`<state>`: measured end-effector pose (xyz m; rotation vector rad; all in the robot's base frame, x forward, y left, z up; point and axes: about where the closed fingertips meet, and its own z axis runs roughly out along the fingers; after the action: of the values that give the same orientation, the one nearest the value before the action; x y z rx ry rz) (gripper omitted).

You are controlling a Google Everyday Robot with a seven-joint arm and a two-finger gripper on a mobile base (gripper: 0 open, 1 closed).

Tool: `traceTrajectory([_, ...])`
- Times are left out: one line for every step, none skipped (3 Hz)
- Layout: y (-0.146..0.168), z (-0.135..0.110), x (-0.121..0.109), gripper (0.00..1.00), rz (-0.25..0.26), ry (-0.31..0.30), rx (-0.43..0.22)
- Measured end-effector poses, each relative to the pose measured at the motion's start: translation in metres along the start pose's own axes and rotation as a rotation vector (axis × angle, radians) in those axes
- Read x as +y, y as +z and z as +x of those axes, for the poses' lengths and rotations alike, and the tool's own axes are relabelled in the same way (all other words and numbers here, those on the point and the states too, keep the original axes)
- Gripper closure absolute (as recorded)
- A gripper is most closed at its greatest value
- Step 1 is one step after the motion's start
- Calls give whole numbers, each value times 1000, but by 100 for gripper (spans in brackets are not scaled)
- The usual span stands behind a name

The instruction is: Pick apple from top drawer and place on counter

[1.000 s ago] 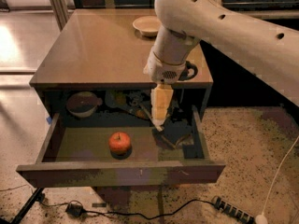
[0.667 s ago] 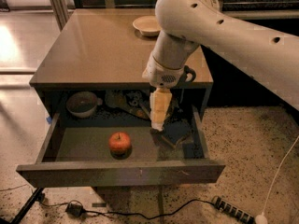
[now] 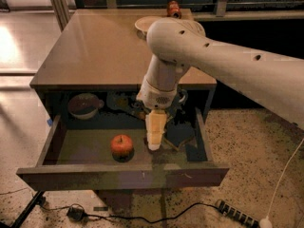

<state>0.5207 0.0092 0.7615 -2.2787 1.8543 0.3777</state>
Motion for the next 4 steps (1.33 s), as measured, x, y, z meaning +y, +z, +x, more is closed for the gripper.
traceTrajectory([2,1,-1,0,4,1,-1])
traceTrajectory([6,-5,-13,0,18,-4,-23])
traceTrajectory([25,-23,-35,0,12,-24,-90])
traceTrajectory([39,-24,-36,0,-3,-31,-101])
